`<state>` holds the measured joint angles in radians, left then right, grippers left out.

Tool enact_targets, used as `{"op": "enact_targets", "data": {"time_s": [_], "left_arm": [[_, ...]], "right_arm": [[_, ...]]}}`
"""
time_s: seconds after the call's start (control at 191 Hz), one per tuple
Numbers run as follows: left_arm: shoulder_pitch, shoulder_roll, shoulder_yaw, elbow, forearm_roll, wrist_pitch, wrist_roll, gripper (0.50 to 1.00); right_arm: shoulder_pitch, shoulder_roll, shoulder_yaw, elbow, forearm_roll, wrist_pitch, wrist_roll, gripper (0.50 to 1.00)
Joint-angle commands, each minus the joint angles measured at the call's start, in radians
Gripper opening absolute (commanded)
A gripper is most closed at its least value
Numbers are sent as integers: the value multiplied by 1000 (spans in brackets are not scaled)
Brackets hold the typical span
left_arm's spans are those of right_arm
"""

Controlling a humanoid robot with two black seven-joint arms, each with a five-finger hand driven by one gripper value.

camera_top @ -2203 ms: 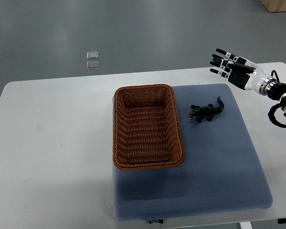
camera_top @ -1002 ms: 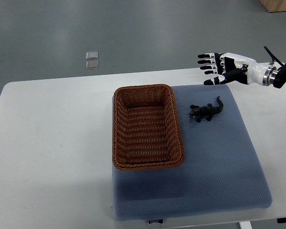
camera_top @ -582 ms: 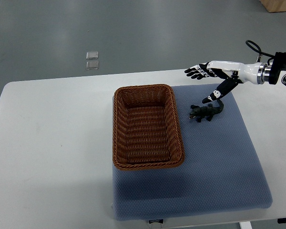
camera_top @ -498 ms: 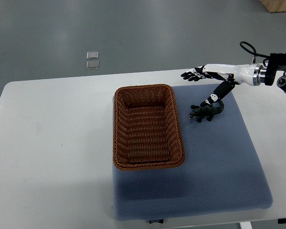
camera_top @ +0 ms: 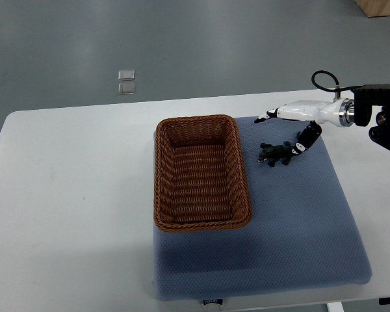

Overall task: Place crocodile in brown basket with right hand
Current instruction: 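Lower the right hand over the crocodile and position fingers around it, then close the right hand fingers to grasp the crocodile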

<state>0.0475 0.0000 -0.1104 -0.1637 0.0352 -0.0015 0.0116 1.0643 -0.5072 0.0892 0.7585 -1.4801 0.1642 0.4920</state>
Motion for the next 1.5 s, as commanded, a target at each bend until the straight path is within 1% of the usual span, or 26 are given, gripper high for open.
{"op": "enact_targets", "data": {"time_s": [0.0,0.105,0.168,0.236,0.761,0.881,0.986,1.212,1.385,1.495], "left_arm": [[0,0,0,0,0,0,-1,1000],[0,0,0,0,0,0,1,1000],[0,0,0,0,0,0,1,1000],[0,0,0,0,0,0,-1,1000],[0,0,0,0,0,0,-1,1000],[0,0,0,0,0,0,1,1000],[0,0,0,0,0,0,-1,1000],[0,0,0,1,0,0,1,1000],[0,0,0,1,0,0,-1,1000],[0,0,0,1,0,0,1,1000]], "right_arm": [[-3,7,-28,-7,-2,-34,-24,928],[-3,9,-66,-10,-2,-80,-56,928],[-3,9,-72,-10,1,-87,-81,928],[-4,15,-72,-10,3,-87,-93,928],[-12,44,-89,-10,11,-87,-109,926],[-12,58,-91,-18,11,-87,-110,926],[-20,68,-91,-36,9,-89,-132,924],[-21,70,-101,-42,6,-89,-132,921],[-21,72,-103,-42,6,-89,-133,913],[-21,72,-106,-42,1,-89,-139,899]]}}
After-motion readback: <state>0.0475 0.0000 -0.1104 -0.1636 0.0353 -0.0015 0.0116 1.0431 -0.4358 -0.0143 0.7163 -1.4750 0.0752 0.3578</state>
